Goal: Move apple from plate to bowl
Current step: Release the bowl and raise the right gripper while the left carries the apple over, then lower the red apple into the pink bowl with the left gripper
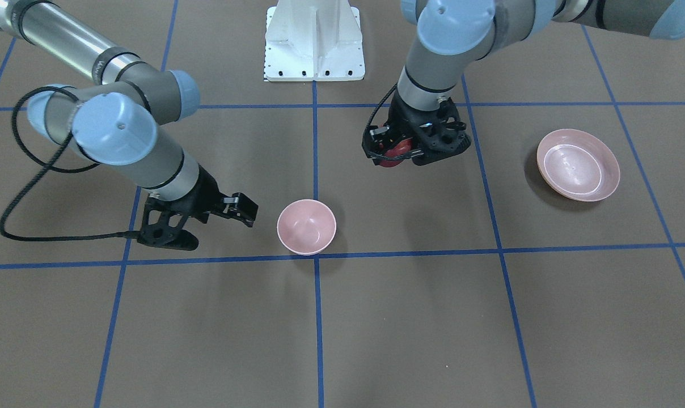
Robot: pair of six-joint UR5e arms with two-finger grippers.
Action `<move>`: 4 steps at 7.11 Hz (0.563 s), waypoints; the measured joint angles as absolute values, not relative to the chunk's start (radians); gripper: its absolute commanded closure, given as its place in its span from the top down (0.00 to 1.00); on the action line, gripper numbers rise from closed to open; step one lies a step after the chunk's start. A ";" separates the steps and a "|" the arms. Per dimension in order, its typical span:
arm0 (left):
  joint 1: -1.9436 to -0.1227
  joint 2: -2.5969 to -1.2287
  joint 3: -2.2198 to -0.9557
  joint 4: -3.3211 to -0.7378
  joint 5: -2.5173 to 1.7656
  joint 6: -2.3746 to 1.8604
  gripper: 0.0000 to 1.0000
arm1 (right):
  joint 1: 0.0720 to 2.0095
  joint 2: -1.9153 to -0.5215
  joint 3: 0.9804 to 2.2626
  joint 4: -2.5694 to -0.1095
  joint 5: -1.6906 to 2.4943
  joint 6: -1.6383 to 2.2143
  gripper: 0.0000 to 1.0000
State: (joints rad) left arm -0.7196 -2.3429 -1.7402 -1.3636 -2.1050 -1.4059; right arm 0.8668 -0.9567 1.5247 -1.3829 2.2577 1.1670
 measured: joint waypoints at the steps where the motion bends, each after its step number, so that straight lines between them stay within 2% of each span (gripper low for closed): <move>1: -0.714 -2.421 -1.645 -1.393 -2.103 -1.427 0.00 | 0.924 -1.016 1.571 -1.460 2.262 1.025 1.00; 4: -0.709 -2.582 -1.333 -1.569 -2.099 -1.459 0.00 | 1.031 -1.132 1.618 -1.544 2.260 0.767 1.00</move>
